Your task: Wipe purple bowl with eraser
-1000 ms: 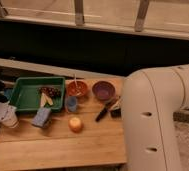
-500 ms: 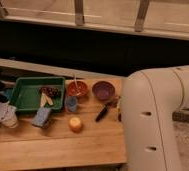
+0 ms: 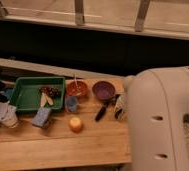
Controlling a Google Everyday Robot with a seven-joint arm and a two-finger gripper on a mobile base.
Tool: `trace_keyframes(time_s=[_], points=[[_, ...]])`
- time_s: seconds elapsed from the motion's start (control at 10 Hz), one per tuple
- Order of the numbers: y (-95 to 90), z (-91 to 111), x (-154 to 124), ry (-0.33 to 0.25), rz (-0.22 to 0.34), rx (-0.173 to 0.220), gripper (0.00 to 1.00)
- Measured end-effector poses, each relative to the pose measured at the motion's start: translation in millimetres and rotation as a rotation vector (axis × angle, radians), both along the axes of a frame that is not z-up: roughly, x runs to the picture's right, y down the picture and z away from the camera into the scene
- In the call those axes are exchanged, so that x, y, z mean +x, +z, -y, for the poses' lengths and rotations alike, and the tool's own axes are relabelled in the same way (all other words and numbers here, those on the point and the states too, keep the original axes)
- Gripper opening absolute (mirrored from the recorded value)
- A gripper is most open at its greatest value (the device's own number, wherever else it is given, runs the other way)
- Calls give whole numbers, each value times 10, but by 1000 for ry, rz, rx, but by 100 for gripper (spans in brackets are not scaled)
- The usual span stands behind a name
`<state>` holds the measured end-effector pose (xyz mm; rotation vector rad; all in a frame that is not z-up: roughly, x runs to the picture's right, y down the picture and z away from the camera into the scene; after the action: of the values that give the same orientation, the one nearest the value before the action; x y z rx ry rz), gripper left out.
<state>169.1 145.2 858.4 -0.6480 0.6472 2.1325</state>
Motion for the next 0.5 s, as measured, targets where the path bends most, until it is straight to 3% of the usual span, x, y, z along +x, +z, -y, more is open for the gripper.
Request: trace_keyframes(time_s=[0.5], points=[[-556, 334, -444, 23, 201, 130, 0]])
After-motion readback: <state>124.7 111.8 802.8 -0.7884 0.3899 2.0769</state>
